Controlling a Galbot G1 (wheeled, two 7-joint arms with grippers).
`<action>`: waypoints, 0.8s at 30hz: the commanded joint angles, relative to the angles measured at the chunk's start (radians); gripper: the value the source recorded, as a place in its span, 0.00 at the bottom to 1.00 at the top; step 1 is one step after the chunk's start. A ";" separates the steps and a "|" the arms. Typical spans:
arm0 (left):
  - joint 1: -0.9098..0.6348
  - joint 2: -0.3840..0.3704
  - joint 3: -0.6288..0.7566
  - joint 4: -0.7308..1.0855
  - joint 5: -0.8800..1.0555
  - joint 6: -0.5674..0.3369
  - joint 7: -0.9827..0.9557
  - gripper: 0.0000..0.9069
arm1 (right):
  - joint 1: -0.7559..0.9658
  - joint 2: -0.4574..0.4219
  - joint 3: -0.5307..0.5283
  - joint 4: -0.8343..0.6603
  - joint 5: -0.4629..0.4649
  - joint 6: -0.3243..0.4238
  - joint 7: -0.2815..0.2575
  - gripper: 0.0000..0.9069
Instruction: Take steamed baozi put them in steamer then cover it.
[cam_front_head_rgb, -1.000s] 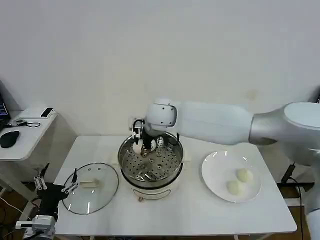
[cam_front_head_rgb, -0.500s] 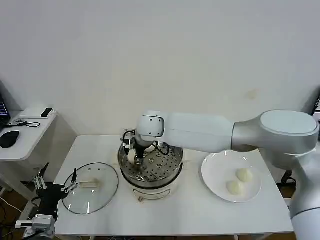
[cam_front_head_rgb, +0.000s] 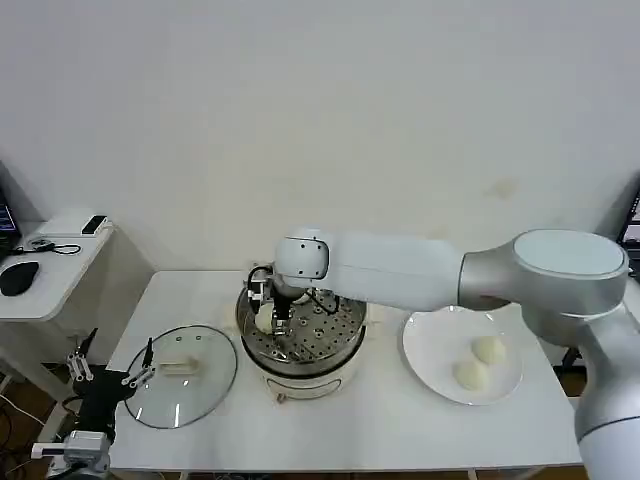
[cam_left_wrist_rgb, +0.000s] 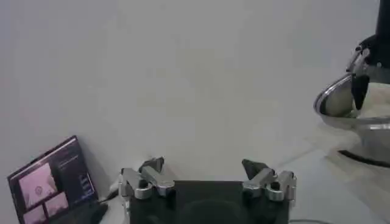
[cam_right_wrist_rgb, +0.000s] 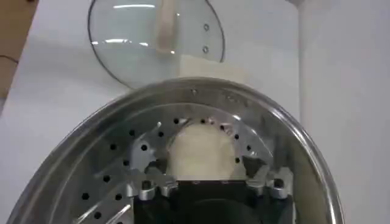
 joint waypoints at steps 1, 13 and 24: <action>0.001 0.000 0.001 -0.005 0.001 0.002 0.001 1.00 | 0.073 -0.080 0.006 0.059 -0.005 0.001 -0.020 1.00; -0.003 0.009 0.016 -0.023 0.005 0.011 0.005 1.00 | 0.185 -0.482 -0.006 0.229 -0.242 0.146 -0.247 1.00; -0.014 0.015 0.054 -0.007 0.022 0.016 0.007 1.00 | 0.077 -0.886 -0.023 0.367 -0.494 0.353 -0.336 1.00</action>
